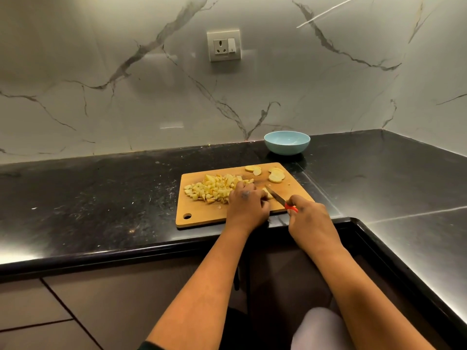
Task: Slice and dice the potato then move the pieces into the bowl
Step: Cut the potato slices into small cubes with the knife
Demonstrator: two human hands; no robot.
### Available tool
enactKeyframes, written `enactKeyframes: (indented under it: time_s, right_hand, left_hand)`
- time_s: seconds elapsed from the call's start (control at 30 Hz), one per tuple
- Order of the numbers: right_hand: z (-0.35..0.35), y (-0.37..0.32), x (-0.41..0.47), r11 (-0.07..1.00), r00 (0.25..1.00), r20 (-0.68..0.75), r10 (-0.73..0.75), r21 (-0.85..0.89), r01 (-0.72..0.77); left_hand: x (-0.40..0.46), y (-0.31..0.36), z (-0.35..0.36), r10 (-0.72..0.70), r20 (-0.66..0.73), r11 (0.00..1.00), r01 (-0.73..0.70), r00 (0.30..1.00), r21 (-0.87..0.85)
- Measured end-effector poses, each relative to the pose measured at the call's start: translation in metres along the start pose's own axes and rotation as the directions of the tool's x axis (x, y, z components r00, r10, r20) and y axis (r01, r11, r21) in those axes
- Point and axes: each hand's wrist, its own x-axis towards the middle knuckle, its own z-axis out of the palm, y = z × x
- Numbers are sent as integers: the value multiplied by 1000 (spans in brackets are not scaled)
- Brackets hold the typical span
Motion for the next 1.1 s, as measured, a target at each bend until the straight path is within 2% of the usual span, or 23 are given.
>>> enactKeyframes:
  time_s: [0.1, 0.33, 0.5, 0.7, 0.8, 0.9, 1.0, 1.1]
  right_hand:
    - [2, -2, 0, 1000, 1000, 28, 7, -24, -6]
    - [11, -18, -3, 978, 998, 54, -28, -207, 39]
    - [12, -33, 5, 966, 992, 117, -44, -249, 72]
    - [-12, -25, 1, 947, 982, 183, 39, -320, 22]
    - [-20, -11, -4, 960, 982, 171, 84, -276, -35]
    - [-25, -4, -7, 987, 990, 114, 88, -142, -71]
    - [-23, -6, -8, 998, 998, 49, 34, -47, -32]
    - [-15, -11, -7, 999, 998, 65, 20, -50, -17]
  left_hand:
    - [0, 0, 0, -3, -9, 1000, 3, 1000, 4]
    - [3, 0, -1, -17, 24, 1000, 17, 1000, 25]
    - [4, 1, -5, -25, 55, 1000, 24, 998, 15]
    - [1, 2, -6, -36, 68, 999, 37, 997, -14]
    - [2, 0, -3, -39, 52, 999, 40, 998, -18]
    - [-1, 1, -4, -45, 13, 996, 46, 999, -78]
    - [-4, 2, -7, -110, -33, 978, 102, 993, -180]
    - [-3, 1, -6, -125, -30, 972, 117, 992, -203]
